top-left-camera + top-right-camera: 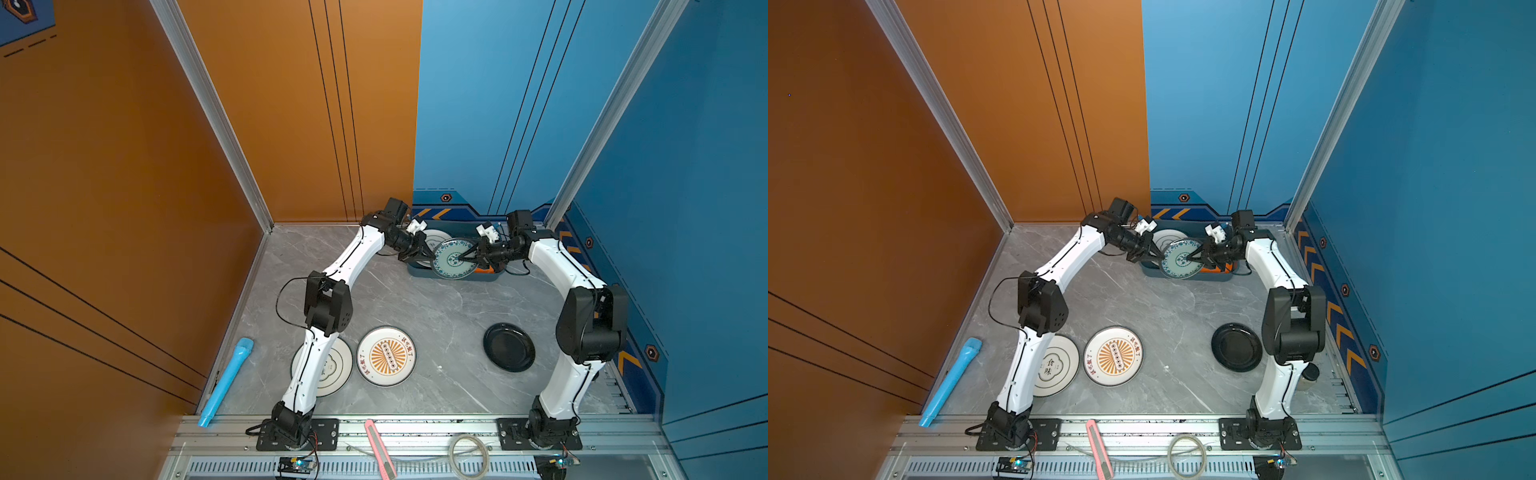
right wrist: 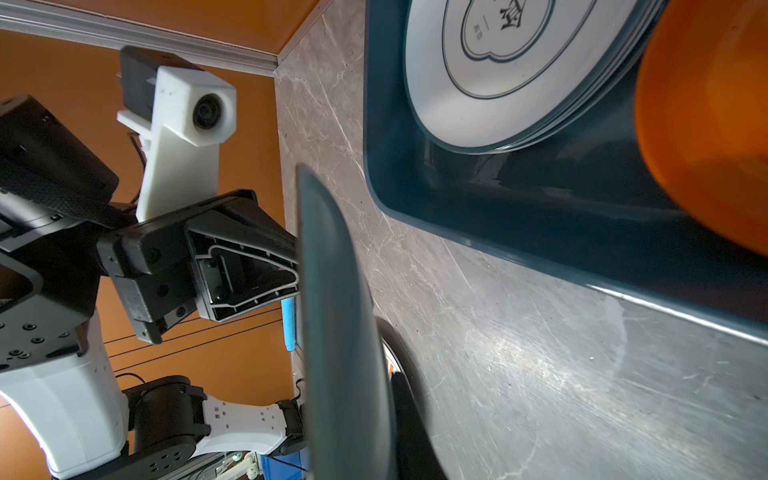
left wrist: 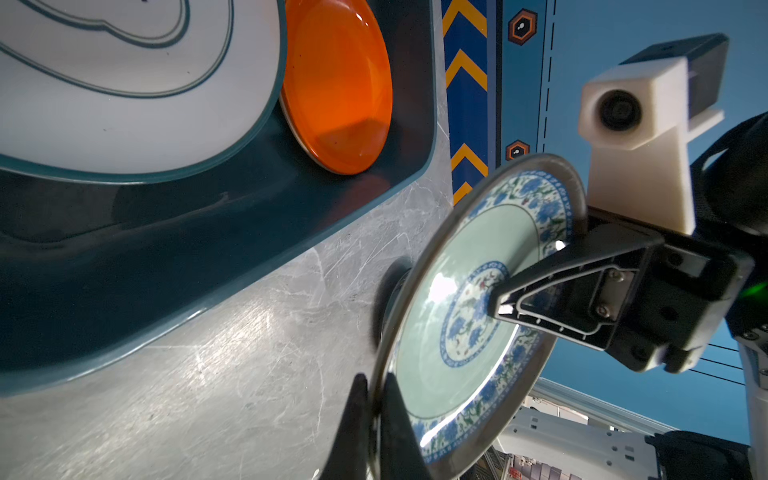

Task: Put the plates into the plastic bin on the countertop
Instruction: 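Grasp the floral plate's edge with the right gripper while left releases it, then lower the floral plate into the teal bin with the right gripper while left withdraws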

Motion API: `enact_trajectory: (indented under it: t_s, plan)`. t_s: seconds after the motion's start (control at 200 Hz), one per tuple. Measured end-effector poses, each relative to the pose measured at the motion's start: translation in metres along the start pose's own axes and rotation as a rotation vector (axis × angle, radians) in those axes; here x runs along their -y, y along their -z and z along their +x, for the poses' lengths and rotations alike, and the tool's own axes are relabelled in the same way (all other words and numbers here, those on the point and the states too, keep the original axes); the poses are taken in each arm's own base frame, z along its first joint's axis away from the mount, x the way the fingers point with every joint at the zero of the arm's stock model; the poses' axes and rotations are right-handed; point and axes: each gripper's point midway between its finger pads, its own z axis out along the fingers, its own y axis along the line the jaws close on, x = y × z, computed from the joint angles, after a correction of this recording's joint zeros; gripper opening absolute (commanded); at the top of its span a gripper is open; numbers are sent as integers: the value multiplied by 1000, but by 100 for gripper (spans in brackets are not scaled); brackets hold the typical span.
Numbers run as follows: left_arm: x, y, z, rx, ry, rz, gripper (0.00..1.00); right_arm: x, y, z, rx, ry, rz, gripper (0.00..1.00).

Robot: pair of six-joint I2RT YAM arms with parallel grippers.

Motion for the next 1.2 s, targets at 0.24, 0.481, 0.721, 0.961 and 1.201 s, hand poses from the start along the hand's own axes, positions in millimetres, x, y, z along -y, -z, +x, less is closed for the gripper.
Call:
enact_trajectory:
  t_s: [0.24, 0.481, 0.721, 0.961, 1.201]
  plan:
    - [-2, -1, -1, 9, 11, -17, 26, -1, -1, 1, -4, -1, 0, 0]
    - [-8, -6, -2, 30, 20, -60, 95, 0, -5, 1, 2, -6, 28, 0]
    - [-40, 6, 15, 61, 28, -243, 98, 37, 40, -42, 178, -84, 185, 0]
    - [-20, 45, 28, 177, -75, -413, 98, 83, 70, -77, 277, -186, 337, 0]
    - [-11, 47, 48, 195, -119, -486, 98, 111, 60, -95, 269, -233, 433, 0]
